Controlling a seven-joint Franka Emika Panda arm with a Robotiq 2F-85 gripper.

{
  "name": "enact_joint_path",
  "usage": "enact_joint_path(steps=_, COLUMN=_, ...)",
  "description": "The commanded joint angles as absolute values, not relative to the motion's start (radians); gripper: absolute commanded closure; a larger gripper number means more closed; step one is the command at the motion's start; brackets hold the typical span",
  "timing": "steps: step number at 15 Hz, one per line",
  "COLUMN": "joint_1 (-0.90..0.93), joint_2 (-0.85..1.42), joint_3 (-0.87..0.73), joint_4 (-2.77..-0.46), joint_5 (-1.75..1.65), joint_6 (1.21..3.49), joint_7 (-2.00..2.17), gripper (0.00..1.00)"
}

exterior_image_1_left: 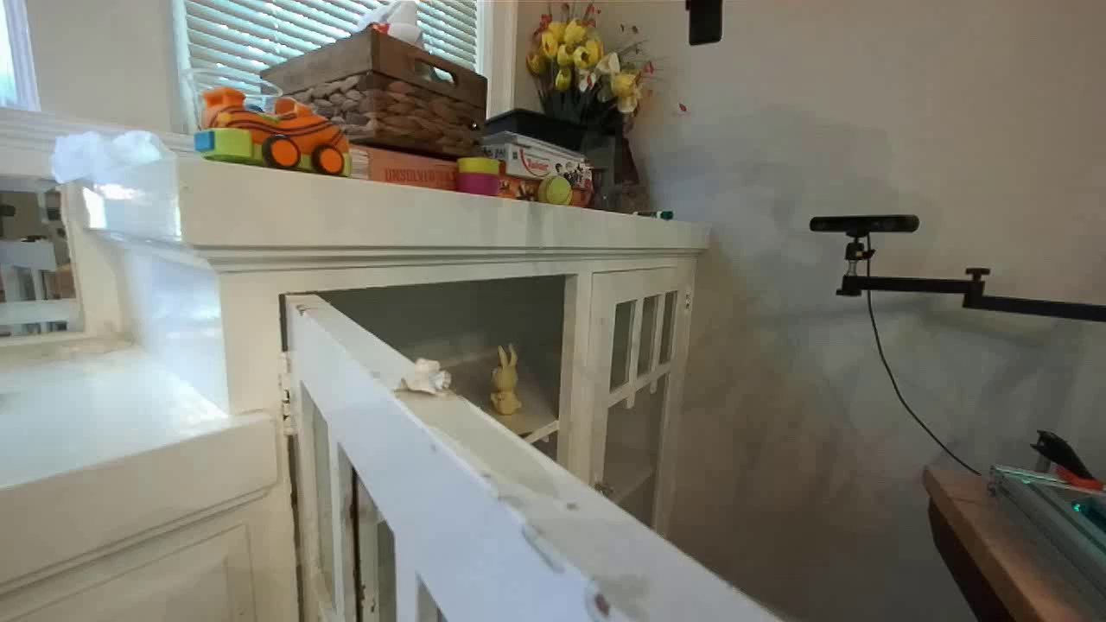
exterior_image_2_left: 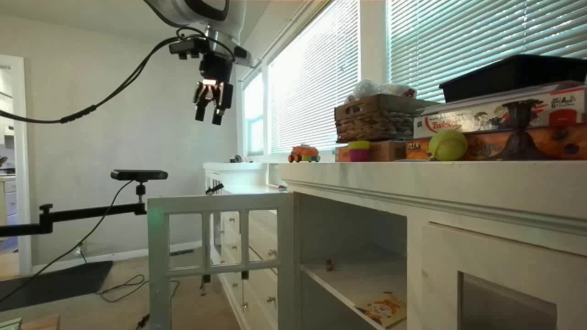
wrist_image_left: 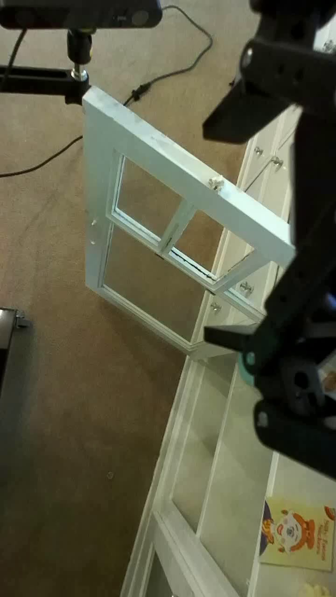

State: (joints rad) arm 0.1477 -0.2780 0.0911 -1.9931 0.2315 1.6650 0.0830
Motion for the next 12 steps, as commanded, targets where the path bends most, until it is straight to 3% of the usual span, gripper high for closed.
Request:
enact_joint_path(steps=1, joint_1=0.135, joint_2=-0.277, joint_3=0.102, joint_4=-1.991, joint_5=0.234, joint_6=1.662, joint_7=0.081, gripper=0.00)
enact_joint_path(steps=12, joint_1=0.031, joint_2=-0.286, joint_3=0.044, joint_4=-1.953, joint_5=0.142, joint_6=1.711, joint_7=0.156, gripper=0.00)
